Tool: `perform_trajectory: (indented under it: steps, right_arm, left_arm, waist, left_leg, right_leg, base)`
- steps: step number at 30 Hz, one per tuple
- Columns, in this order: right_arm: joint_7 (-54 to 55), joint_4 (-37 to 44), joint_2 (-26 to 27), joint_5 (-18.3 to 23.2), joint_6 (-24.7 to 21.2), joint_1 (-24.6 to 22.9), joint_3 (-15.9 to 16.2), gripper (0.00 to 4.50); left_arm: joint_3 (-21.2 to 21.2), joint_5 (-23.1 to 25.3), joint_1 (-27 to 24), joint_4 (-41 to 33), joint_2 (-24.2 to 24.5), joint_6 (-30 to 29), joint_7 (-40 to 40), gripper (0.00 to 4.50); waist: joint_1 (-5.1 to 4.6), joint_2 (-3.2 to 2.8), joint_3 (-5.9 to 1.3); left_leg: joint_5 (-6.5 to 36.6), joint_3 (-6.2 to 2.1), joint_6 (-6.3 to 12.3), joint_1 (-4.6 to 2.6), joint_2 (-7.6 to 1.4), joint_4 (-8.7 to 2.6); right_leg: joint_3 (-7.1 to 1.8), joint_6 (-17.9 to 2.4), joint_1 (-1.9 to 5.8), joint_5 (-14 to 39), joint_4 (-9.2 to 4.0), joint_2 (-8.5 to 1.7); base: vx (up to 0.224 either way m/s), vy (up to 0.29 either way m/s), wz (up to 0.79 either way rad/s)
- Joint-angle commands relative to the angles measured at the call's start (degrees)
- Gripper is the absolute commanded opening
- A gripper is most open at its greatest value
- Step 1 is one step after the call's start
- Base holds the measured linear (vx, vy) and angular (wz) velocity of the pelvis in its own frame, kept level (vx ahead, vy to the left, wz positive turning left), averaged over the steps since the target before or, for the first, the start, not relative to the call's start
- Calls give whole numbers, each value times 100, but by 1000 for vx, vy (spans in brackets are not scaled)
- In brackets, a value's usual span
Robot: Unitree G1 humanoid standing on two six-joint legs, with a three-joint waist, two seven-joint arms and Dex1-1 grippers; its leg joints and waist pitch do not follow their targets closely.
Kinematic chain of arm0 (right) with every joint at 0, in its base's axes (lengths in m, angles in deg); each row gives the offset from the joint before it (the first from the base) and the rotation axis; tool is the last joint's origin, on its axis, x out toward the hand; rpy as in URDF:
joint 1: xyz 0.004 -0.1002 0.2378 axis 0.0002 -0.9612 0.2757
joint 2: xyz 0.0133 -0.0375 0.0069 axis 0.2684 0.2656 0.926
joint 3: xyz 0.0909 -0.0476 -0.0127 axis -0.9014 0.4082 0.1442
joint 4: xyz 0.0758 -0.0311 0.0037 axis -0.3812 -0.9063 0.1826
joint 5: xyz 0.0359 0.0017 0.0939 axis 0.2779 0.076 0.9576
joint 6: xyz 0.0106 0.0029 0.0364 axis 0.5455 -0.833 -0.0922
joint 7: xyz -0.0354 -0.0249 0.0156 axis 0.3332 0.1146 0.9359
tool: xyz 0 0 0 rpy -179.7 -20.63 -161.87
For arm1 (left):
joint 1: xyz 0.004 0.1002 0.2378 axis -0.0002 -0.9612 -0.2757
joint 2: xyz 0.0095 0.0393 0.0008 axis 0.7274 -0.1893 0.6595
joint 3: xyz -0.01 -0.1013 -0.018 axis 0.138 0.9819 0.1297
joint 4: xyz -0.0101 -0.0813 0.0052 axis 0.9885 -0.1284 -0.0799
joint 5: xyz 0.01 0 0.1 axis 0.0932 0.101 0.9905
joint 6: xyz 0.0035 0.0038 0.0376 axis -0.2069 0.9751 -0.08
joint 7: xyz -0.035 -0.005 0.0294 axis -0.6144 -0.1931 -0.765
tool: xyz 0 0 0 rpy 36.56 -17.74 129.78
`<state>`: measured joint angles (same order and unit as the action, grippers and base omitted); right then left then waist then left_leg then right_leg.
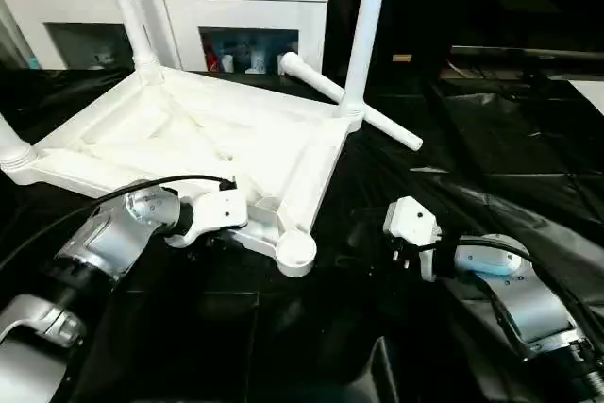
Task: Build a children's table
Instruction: Rotate table base
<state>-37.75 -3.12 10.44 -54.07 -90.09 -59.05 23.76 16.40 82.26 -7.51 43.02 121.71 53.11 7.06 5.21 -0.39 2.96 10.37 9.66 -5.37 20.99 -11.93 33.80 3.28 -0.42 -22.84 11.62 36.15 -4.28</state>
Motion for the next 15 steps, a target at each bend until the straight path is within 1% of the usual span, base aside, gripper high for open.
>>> perform_trajectory:
  steps: [1, 2, 3, 4, 6, 8, 9, 11, 12, 13, 15]
  right_arm:
    - [-37, 113, -58, -20, -33, 18, 24, 401]
    - [-37, 111, -58, -20, -35, 20, 26, 401]
    - [-46, 90, -65, -37, -23, 33, 38, 401]
    - [-59, 65, -73, -59, -10, 48, 52, 401]
    - [-62, 50, -73, -65, -3, 57, 61, 401]
    - [-48, 32, -59, -68, -2, 72, 72, 401]
    - [-43, 28, -54, -68, -5, 76, 76, 401]
    - [-34, 29, -45, -68, -12, 77, 83, 401]
    - [-16, 38, -28, -68, -22, 65, 96, 401]
    - [-11, 42, -23, -69, -23, 58, 99, 401]
    - [-4, 47, -12, -70, -26, 41, 106, 401]
  left_arm:
    - [-9, 102, 50, 202, -48, -14, -117, 158]
    - [-4, 103, 55, 217, -55, -8, -122, 150]
    - [16, 65, 64, 227, -83, -85, -81, 146]
    - [32, 9, 56, 173, -94, -264, 31, 145]
    - [39, -13, 28, 81, -73, -439, 121, 135]
    - [59, -13, -32, -45, -27, -684, 218, 125]
    - [70, -9, -54, -81, -11, -744, 238, 122]
    - [103, -8, -99, -143, 9, -859, 254, 112]
    - [178, -23, -207, -286, 51, -1079, 247, 108]
    - [204, -31, -251, -347, 68, -1156, 240, 105]
    - [243, -36, -347, -486, 114, -1324, 232, 99]
  waist:
    - [20, -52, -373]
    - [22, -52, -375]
    - [18, -18, -372]
    - [27, -32, -372]
    - [11, -25, -371]
    - [-5, -30, -373]
    - [-4, -33, -376]
    - [-10, -31, -385]
    - [-12, -34, -389]
    - [-19, -31, -384]
    - [-31, -35, -380]
  left_leg:
    - [1215, -16, 58, -49, -81, -375]
    - [1210, -17, 59, -47, -79, -374]
    - [1219, -15, 64, -48, -85, -379]
    - [1206, -16, 65, -44, -84, -378]
    - [1140, -24, 65, -15, -81, -386]
    - [1108, -24, 68, -15, -79, -382]
    - [1084, -25, 78, -18, -81, -381]
    - [979, -19, 116, -15, -78, -366]
    - [957, -20, 116, -17, -83, -366]
    - [929, -23, 139, -5, -79, -367]
    - [982, -17, 150, -18, -80, -367]
  right_leg:
    - [-243, -1249, 314, 624, -428, -314]
    - [-242, -1239, 314, 647, -429, -313]
    - [-243, -1218, 310, 708, -439, -315]
    - [-246, -1208, 312, 762, -435, -325]
    - [-242, -1178, 331, 790, -432, -328]
    - [-241, -1161, 325, 812, -432, -325]
    - [-243, -1173, 322, 782, -431, -325]
    - [-244, -1242, 320, 533, -410, -309]
    - [-244, -1269, 324, 454, -393, -312]
    - [-240, -1293, 329, 387, -389, -310]
    - [-242, -1302, 321, 444, -398, -305]
  base:
    - [0, 0, 0]
    - [0, 0, 0]
    - [0, 0, 0]
    - [0, 0, 0]
    - [0, 0, 0]
    - [0, 0, 0]
    - [0, 0, 0]
    - [0, 0, 0]
    - [0, 0, 0]
    - [0, 0, 0]
    - [0, 0, 0]
